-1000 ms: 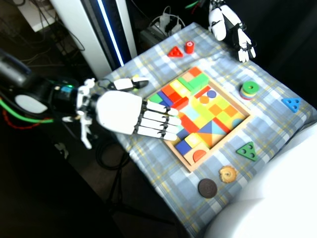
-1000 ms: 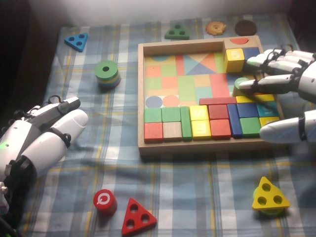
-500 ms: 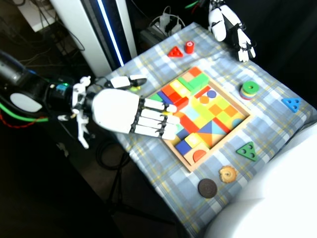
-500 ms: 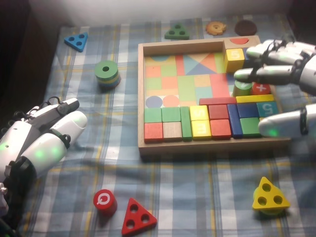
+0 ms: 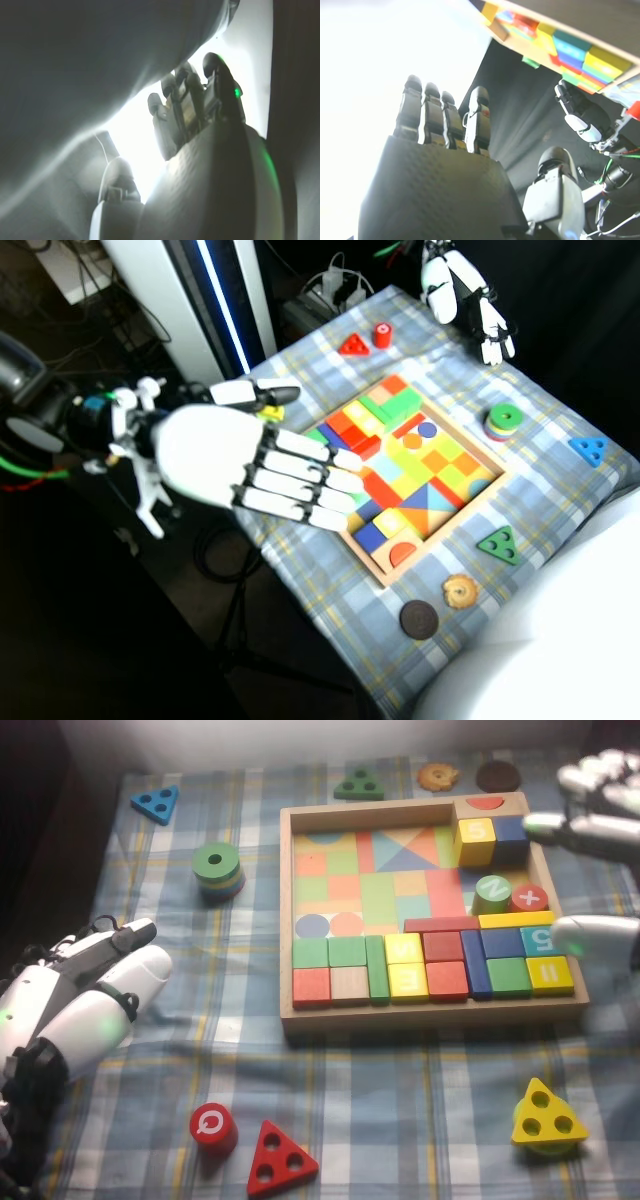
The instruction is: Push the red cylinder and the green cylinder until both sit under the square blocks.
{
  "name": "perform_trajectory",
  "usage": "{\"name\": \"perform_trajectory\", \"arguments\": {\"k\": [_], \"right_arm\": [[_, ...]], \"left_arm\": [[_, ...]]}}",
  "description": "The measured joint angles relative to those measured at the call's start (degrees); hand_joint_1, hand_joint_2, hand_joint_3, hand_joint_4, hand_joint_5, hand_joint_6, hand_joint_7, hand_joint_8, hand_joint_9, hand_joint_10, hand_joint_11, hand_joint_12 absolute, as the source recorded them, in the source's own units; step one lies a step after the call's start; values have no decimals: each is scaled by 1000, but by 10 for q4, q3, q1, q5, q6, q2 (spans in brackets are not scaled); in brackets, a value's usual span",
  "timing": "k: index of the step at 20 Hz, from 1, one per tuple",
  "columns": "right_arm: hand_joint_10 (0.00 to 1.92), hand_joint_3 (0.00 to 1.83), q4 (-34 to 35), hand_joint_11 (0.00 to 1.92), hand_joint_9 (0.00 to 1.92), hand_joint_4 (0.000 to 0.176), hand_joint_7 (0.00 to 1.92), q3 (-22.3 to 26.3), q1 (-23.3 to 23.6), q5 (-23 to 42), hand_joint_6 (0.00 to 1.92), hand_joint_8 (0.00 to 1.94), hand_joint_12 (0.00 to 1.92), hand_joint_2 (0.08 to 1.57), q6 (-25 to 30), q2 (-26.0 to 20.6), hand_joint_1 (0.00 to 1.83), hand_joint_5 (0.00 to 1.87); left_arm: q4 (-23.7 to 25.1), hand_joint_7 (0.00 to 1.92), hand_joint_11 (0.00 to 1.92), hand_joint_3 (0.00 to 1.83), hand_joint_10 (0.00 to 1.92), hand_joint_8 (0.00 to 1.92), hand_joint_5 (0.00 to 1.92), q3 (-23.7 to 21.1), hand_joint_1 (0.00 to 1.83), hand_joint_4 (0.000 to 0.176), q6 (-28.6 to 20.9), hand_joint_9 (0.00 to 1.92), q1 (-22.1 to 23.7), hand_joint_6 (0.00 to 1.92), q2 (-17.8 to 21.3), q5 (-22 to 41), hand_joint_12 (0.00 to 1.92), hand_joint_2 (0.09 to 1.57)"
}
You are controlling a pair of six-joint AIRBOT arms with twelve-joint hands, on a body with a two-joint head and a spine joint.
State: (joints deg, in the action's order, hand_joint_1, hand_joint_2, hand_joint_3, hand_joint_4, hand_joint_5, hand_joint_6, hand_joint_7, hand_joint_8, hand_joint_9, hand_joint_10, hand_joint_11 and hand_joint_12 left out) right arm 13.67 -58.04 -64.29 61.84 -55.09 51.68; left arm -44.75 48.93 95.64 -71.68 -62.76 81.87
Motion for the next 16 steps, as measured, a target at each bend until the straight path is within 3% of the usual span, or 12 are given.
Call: {"name": "perform_trajectory", "arguments": {"k": [1, 2, 4, 5, 7, 8, 9, 11, 12, 13, 15, 16], "right_arm": [[10, 0, 32, 121, 243, 78, 259, 11, -30, 30, 3, 7, 332, 1287, -3, 1, 29, 316], [2, 5, 74, 33, 258, 97, 287, 24, -70, 74, 0, 2, 540, 1295, -4, 2, 31, 319], [4, 0, 155, 20, 316, 68, 366, 46, -132, 153, 2, 4, 684, 1284, -5, 2, 31, 359], [1, 0, 203, 3, 331, 41, 383, 59, -161, 195, 0, 0, 746, 1289, -6, 2, 5, 353], [1, 0, 239, 109, 353, 10, 378, 75, -178, 250, 0, 0, 611, 1329, -7, 6, 2, 347], [1, 0, 240, 206, 387, 16, 394, 83, -186, 283, 0, 0, 518, 1330, -7, 11, 12, 366], [1, 1, 240, 284, 435, 12, 425, 88, -188, 299, 0, 0, 426, 1329, -7, 18, 62, 389], [0, 2, 251, 356, 465, 25, 437, 92, -188, 312, 0, 0, 283, 1331, -7, 32, 96, 381], [0, 0, 260, 394, 472, 24, 441, 92, -188, 314, 0, 0, 218, 1338, -7, 39, 92, 376], [0, 0, 267, 412, 470, 19, 438, 91, -188, 314, 1, 0, 198, 1333, -7, 45, 106, 379], [2, 2, 276, 435, 483, 39, 437, 85, -188, 313, 0, 0, 174, 1344, -7, 58, 64, 363], [7, 0, 282, 454, 496, 43, 454, 85, -188, 313, 3, 6, 174, 1315, -7, 65, 51, 369]], "left_arm": [[-1, 485, 0, 1, 13, 2, 567, -3, 39, 31, 0, 363, -1, 4, 3, 2, 590, 1248], [-2, 496, 0, 1, 17, 2, 569, -4, 18, 28, 0, 370, -2, 1, 8, 4, 739, 1256], [-5, 505, 0, 0, 30, 1, 568, -11, 14, 27, 0, 381, -8, 0, 14, 19, 733, 1241], [-14, 504, 0, 0, 27, 0, 571, -15, 47, 35, 0, 376, -9, 0, 15, 27, 586, 1229], [-13, 472, 0, 0, 9, 3, 564, -16, 83, 57, 0, 347, -15, 3, 21, 35, 316, 1224], [-13, 469, 0, 0, 3, 2, 568, -19, 93, 47, 0, 335, -20, 4, 30, 37, 283, 1220], [-14, 460, 0, 0, 0, 0, 553, -20, 111, 56, 0, 319, -24, 1, 37, 42, 265, 1213], [-32, 476, 0, 2, 10, 2, 548, -26, 133, 73, 3, 354, -30, 0, 42, 58, 335, 1221], [-37, 466, 0, 6, 4, 3, 535, -28, 124, 54, 16, 347, -35, 2, 42, 62, 182, 1243], [-44, 465, 0, 3, 2, 2, 528, -34, 125, 54, 33, 344, -35, 1, 42, 63, 92, 1243], [-46, 477, 1, 0, 2, 1, 529, -40, 151, 53, 75, 349, -35, 0, 42, 62, 4, 1239], [-53, 482, 15, 0, 4, 2, 533, -46, 227, 39, 113, 324, -28, 2, 43, 64, 9, 1230]]}}
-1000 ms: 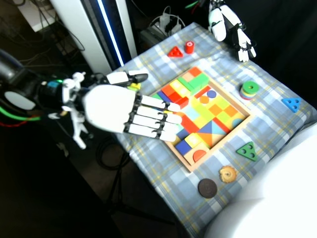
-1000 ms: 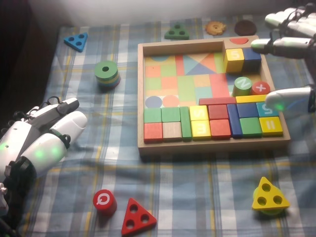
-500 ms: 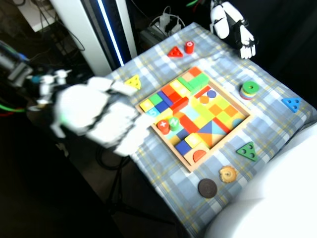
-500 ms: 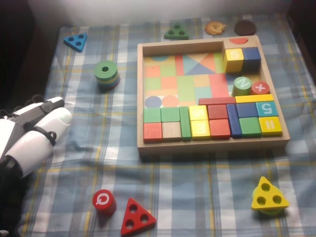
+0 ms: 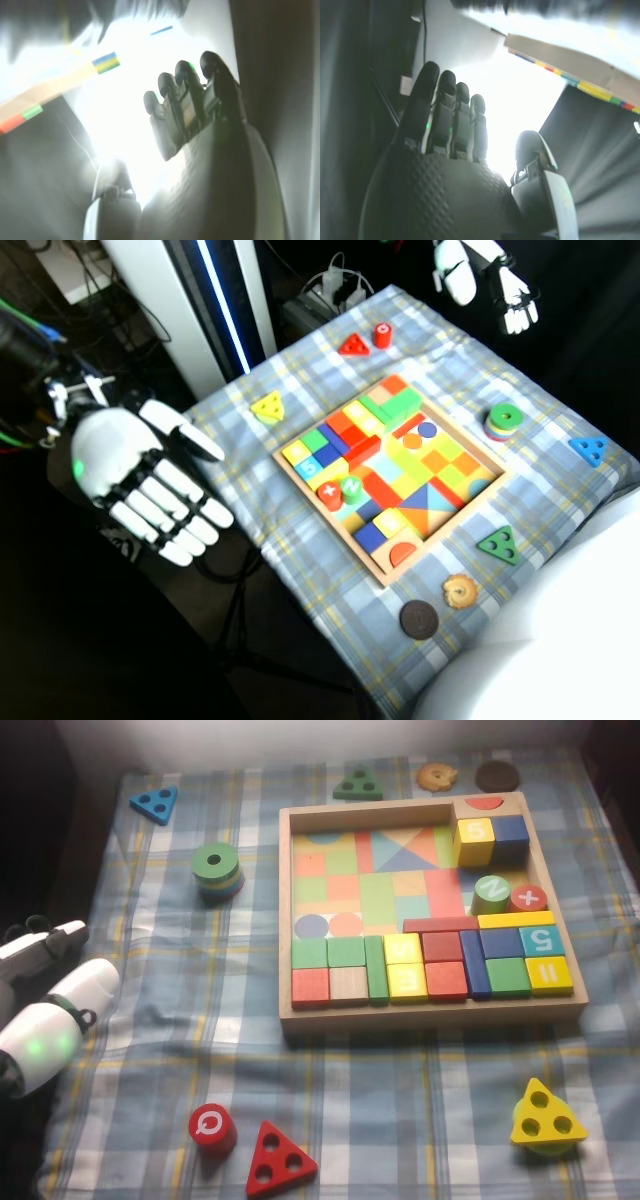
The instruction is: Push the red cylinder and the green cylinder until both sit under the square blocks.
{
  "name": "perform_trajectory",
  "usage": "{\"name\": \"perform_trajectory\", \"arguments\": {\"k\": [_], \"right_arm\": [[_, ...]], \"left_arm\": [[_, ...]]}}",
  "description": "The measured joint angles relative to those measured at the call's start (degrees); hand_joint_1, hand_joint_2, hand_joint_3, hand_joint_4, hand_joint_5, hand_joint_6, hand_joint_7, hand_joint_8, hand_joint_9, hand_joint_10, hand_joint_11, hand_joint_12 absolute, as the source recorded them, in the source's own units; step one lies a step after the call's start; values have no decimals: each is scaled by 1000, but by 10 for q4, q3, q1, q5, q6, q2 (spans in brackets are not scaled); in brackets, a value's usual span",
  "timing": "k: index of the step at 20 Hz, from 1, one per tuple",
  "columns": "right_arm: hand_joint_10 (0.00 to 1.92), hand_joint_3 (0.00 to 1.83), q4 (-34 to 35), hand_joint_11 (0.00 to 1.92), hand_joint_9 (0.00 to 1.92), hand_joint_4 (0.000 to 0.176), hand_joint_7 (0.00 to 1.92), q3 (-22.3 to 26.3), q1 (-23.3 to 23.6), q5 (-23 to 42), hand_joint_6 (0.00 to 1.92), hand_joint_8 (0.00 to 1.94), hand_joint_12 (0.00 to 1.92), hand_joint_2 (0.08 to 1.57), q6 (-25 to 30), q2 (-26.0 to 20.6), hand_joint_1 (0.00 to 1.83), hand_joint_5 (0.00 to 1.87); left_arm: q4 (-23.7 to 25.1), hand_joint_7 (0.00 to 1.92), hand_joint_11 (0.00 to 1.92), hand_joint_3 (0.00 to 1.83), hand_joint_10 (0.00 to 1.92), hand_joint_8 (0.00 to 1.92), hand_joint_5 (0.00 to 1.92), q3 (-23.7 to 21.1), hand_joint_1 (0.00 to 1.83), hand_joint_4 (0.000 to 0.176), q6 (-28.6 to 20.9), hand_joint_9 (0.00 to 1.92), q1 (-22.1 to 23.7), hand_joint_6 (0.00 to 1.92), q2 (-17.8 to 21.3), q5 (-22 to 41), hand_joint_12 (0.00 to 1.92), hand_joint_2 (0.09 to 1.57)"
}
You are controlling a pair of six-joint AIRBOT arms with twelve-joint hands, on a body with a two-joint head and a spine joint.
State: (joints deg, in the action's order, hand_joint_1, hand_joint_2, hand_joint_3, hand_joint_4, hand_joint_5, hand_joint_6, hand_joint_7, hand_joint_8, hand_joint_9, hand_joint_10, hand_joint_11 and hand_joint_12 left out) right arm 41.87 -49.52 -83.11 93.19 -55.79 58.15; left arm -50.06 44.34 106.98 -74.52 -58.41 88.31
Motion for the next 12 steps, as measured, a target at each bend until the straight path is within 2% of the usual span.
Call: {"name": "perform_trajectory", "arguments": {"k": [1, 2, 3, 4, 5, 6, 7, 8, 9, 10, 11, 12], "right_arm": [[2, 0, 1, 473, 505, 38, 452, 0, 0, 0, 1, 1, 140, 1289, 0, 3, 41, 372], [5, 0, -1, 486, 518, 26, 462, -5, 0, 1, 3, 4, 134, 1278, 0, 9, 38, 382], [1, 0, -1, 473, 493, 27, 456, -9, 0, 0, 8, 1, 118, 1270, 0, 13, 7, 403], [0, 0, 0, 446, 447, 19, 441, -9, 0, 1, 11, 0, 102, 1271, 0, 15, 1, 416], [0, 0, 0, 437, 432, 10, 433, -9, 0, 2, 9, 0, 95, 1268, 0, 17, 0, 417], [0, 0, -1, 428, 425, 11, 428, -11, 1, 3, 13, 0, 89, 1269, 0, 22, 0, 428], [0, 0, -1, 437, 425, 16, 431, -13, 5, 2, 17, 1, 89, 1259, 1, 27, 24, 457], [0, 0, -3, 432, 418, 9, 429, -14, 8, 1, 11, 0, 83, 1261, 3, 28, 4, 455], [2, 0, -10, 423, 420, 12, 436, -17, 8, 2, 1, 3, 78, 1264, 10, 28, 0, 435], [0, 5, -12, 394, 390, 7, 414, -21, 8, 2, 1, 0, 62, 1284, 19, 28, 29, 434], [2, 5, -11, 398, 389, 31, 409, -22, 8, 3, 2, 0, 61, 1290, 31, 28, 43, 438], [11, 0, -13, 411, 419, 39, 434, -23, 8, 3, 10, 7, 63, 1285, 33, 28, 119, 465]], "left_arm": [[-2, 515, 2, 0, 0, 1, 564, -3, 208, 31, 12, 345, 0, 1, 2, 5, 162, 1238], [-9, 498, 0, 0, 0, 0, 570, -6, 258, 15, 19, 330, 0, 0, 6, 16, 145, 1246], [-13, 501, 0, 0, 5, 2, 588, -8, 326, 3, 19, 341, -2, 6, 8, 27, 140, 1246], [-23, 500, 0, 0, 9, 2, 618, -8, 374, 7, 18, 373, -2, 1, 8, 43, 420, 1240], [-28, 516, 0, 0, 11, 3, 636, -8, 368, 4, 19, 394, -4, 2, 7, 47, 521, 1234], [-28, 494, 0, 5, 3, 3, 609, -8, 371, 0, 20, 375, -5, 2, 4, 48, 469, 1255], [-27, 458, 0, 4, 1, 0, 592, -8, 339, 0, 20, 335, -5, 0, -2, 48, 287, 1263], [-22, 466, 0, 1, 6, 4, 605, -8, 317, 0, 20, 346, -5, 5, -9, 46, 259, 1259], [-21, 463, 0, 3, 4, 2, 605, -8, 282, 0, 20, 343, -5, 2, -17, 43, 209, 1267], [-21, 458, 0, 4, 1, 0, 613, -8, 308, 0, 19, 339, -5, 3, -20, 39, 168, 1275], [-21, 449, 0, 0, 0, 0, 613, -8, 326, 0, 17, 330, -5, 1, -21, 38, 133, 1265], [-22, 442, 0, 1, 0, 0, 599, -8, 320, 0, 14, 327, -5, 0, -21, 39, 117, 1269]]}}
